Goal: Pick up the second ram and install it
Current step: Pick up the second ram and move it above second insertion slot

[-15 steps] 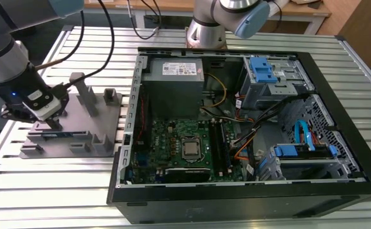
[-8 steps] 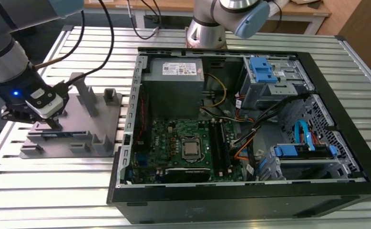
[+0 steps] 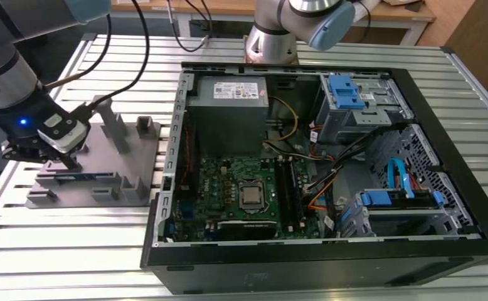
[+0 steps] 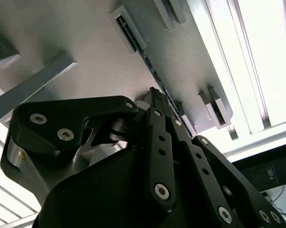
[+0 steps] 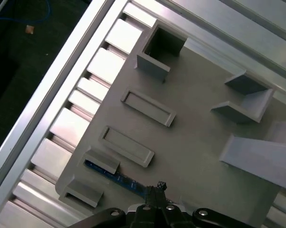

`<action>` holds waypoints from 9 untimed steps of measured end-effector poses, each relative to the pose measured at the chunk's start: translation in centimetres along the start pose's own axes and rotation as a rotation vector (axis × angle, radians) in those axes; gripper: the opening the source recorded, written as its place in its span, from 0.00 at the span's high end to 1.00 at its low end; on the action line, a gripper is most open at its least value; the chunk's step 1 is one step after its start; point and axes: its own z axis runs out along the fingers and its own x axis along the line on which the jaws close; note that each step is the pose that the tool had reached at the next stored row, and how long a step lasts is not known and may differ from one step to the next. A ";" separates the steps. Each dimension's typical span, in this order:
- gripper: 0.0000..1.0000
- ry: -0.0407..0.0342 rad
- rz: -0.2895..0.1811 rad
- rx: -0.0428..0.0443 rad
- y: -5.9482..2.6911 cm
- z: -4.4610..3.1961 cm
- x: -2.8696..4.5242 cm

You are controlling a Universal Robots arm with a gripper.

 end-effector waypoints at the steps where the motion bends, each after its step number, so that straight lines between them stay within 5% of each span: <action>1: 0.89 0.0003 -0.009 -0.0002 0.00 0.00 0.00; 9: 0.89 0.0026 -0.085 -0.0023 0.00 0.00 0.00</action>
